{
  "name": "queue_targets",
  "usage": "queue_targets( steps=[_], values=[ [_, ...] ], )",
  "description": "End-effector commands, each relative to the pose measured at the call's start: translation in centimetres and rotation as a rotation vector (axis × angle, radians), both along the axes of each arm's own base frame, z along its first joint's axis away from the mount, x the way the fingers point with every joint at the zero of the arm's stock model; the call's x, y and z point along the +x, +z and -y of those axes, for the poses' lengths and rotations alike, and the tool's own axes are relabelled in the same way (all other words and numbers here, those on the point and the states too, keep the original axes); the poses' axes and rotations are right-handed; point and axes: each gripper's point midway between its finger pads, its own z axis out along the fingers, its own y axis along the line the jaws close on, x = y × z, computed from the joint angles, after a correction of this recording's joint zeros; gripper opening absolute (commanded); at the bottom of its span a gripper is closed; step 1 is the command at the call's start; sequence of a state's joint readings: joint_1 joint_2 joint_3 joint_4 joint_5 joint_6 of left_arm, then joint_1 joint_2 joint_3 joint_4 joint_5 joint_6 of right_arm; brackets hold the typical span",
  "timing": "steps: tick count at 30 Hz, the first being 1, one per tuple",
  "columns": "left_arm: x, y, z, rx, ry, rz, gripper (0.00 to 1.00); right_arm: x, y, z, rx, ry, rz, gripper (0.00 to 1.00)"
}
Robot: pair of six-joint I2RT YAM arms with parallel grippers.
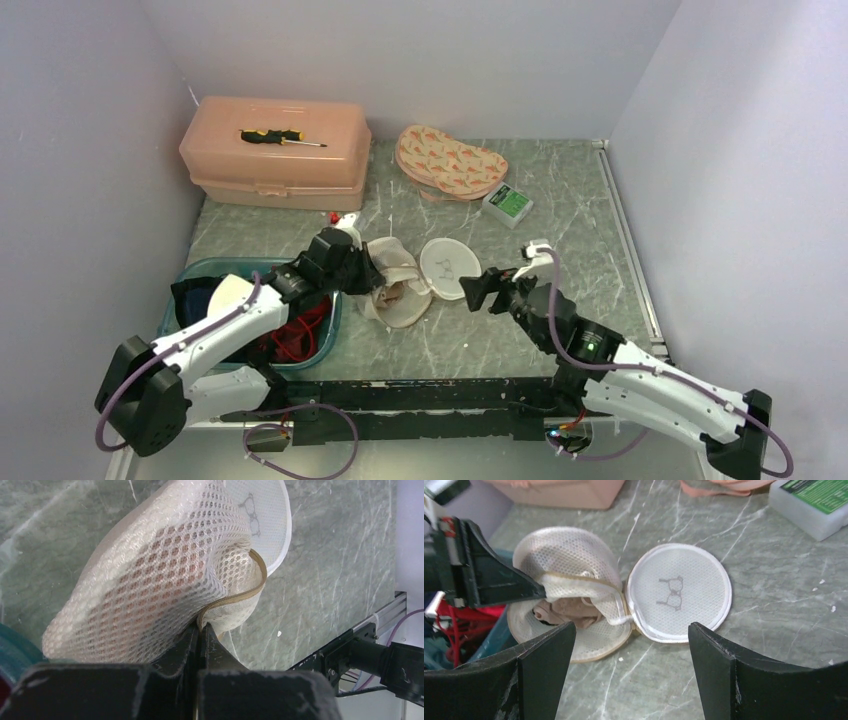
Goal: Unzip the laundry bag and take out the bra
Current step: Adjust the laundry bag at the center of the board.
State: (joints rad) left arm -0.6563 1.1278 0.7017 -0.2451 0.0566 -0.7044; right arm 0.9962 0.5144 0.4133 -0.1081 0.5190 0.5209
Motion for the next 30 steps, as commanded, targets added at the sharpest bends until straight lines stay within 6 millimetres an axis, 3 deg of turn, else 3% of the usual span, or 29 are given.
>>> queue_targets(
  steps=[1, 5, 12, 16, 24, 30],
  values=[
    [-0.4, 1.5, 0.1, -0.049, -0.010, 0.039, 0.03, 0.1, 0.3, -2.5, -0.080, 0.105, -0.057, 0.87],
    [-1.0, 1.8, 0.3, -0.055, -0.037, 0.028, 0.04, 0.6, -1.0, -4.8, -0.092, 0.215, -0.130, 0.87],
    [-1.8, 1.9, 0.2, -0.055, -0.067, 0.013, 0.20, 1.5, -3.3, -7.6, -0.143, 0.337, -0.232, 0.88],
    [-2.0, 2.3, -0.2, -0.044, -0.058, 0.020, 0.23, 2.7, -3.6, -8.9, -0.155, 0.353, -0.212, 0.88],
    [-0.7, 3.1, -1.6, 0.031, 0.047, -0.003, 0.20, 4.7, -8.3, -10.5, -0.289, 0.386, -0.234, 0.84],
    [-0.5, 2.8, -1.5, 0.048, 0.057, -0.035, 0.18, 6.4, -10.1, -11.4, -0.365, 0.377, -0.237, 0.81]
  ],
)
